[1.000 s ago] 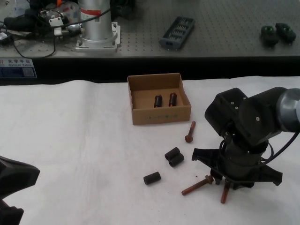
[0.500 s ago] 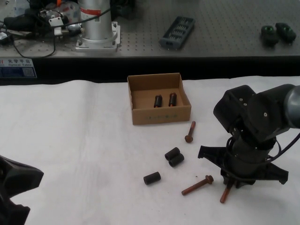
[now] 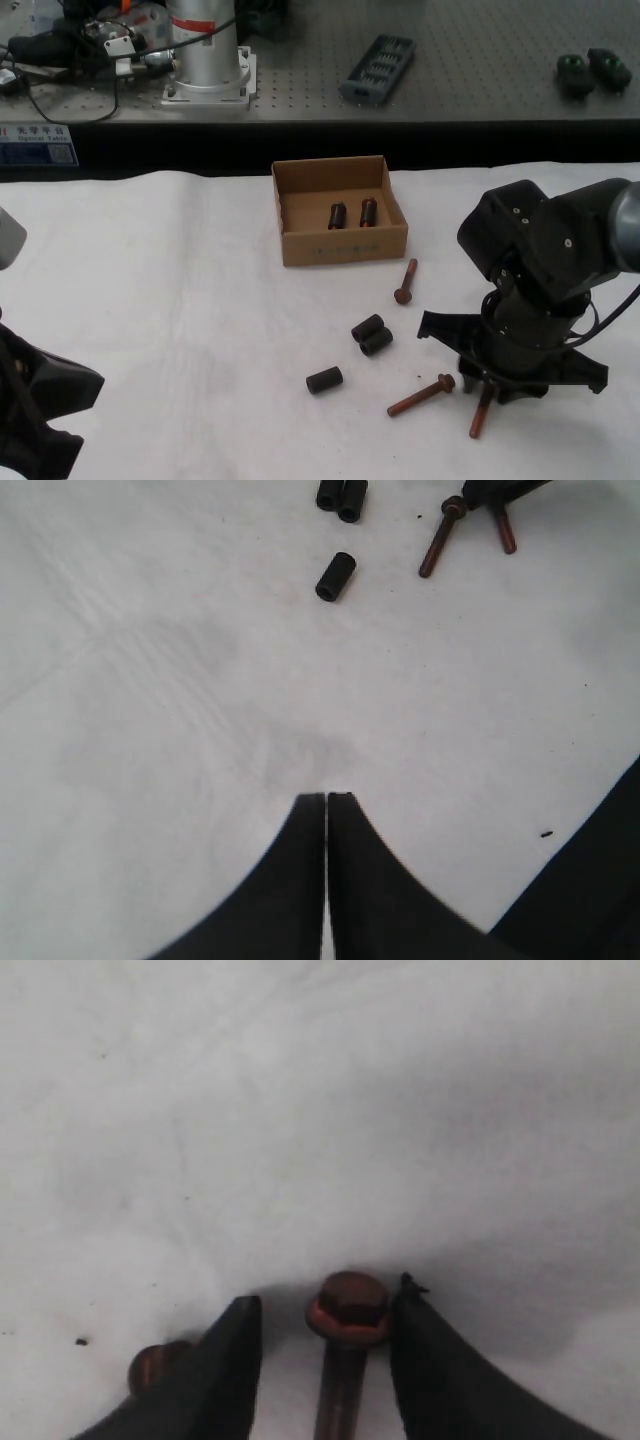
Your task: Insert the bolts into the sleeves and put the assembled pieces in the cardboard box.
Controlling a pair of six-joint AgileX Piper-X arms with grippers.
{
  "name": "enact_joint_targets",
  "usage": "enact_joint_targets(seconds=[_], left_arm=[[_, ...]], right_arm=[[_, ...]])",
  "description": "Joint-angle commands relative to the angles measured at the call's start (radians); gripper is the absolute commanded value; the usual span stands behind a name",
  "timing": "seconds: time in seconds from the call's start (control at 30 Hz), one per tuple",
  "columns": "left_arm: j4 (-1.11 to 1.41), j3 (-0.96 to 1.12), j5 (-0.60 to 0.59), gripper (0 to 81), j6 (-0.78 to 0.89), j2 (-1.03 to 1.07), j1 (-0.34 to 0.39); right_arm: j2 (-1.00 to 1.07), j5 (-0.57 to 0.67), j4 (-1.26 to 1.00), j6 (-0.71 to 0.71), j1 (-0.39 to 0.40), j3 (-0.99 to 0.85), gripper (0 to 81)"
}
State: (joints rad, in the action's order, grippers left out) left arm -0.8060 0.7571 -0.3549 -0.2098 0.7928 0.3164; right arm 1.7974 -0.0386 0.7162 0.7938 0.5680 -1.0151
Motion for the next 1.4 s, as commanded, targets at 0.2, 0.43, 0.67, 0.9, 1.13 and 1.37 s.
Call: enact_joint_targets(seconds=[0.2, 0.43, 0.67, 0.9, 1.13, 1.37], left_arm=[[-0.001, 0.001, 0.01, 0.7, -0.011, 0.003, -0.002], [-0.001, 0.001, 0.01, 0.7, -0.011, 0.003, -0.002], [-0.001, 0.001, 0.01, 0.7, -0.011, 0.003, -0.002], [-0.001, 0.001, 0.01, 0.7, -0.011, 0.003, -0.002], [0.042, 0.001, 0.01, 0.7, -0.016, 0.008, -0.002], [0.206, 0.001, 0.005, 0.6, 0.025, 0.131, -0.002]], right_arm=[[0.004, 0.057, 0.049, -0.002, 0.005, 0.004, 26.7], [0.004, 0.071, 0.053, -0.002, 0.005, 0.004, 26.9], [0.004, 0.078, 0.053, 0.006, 0.005, 0.004, 26.9], [0.004, 0.078, 0.067, 0.006, 0.005, 0.004, 8.9], [-0.022, 0.101, 0.067, -0.078, 0.005, 0.004, 2.9], [-0.136, 0.145, 0.084, -0.282, 0.005, 0.004, 2.9]])
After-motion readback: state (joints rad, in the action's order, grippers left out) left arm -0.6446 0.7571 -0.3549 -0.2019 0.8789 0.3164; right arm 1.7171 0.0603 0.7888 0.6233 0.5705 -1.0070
